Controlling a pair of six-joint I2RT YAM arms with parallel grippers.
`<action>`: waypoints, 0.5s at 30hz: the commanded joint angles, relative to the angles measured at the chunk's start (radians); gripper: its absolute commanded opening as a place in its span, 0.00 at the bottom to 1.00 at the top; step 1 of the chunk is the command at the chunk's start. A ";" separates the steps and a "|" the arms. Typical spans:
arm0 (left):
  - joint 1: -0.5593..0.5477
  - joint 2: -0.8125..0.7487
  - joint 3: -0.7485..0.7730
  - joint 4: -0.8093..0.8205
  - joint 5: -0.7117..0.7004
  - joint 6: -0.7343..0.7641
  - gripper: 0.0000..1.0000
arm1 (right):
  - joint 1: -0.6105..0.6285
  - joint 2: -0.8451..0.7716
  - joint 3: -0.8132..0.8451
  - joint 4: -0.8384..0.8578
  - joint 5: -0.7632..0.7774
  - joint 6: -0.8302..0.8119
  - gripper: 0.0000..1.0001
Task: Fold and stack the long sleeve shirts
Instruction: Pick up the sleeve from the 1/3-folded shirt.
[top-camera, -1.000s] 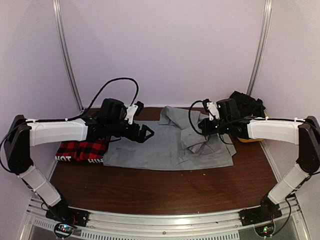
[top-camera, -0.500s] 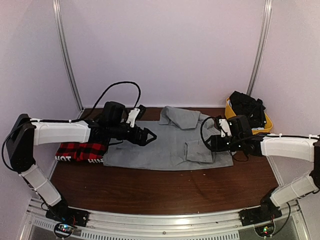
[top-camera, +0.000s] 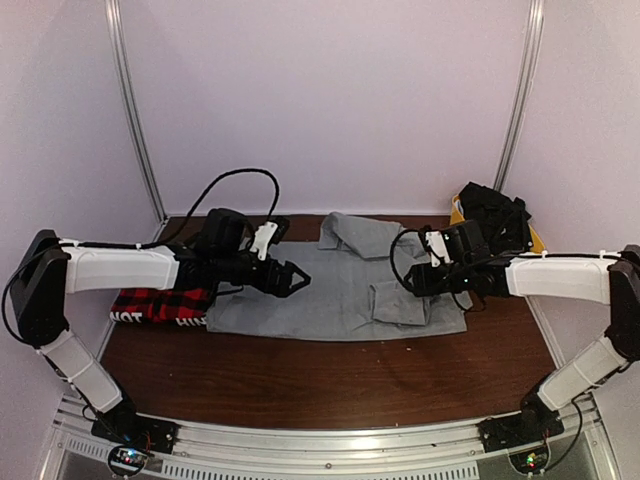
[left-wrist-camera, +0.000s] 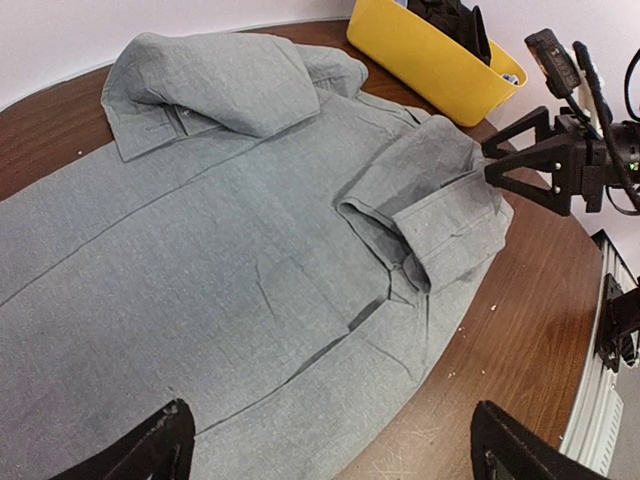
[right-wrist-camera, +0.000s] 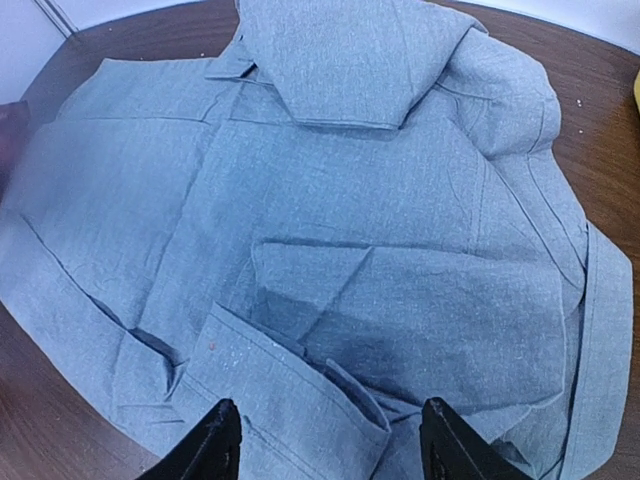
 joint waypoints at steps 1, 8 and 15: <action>0.003 -0.025 -0.006 0.031 -0.008 0.005 0.98 | -0.001 0.076 0.077 -0.023 0.023 -0.069 0.61; 0.003 -0.021 -0.010 0.020 -0.015 0.015 0.98 | -0.003 0.132 0.082 -0.034 0.010 -0.086 0.60; 0.003 -0.013 -0.017 0.022 -0.012 0.012 0.98 | -0.006 0.142 0.051 -0.020 -0.001 -0.084 0.59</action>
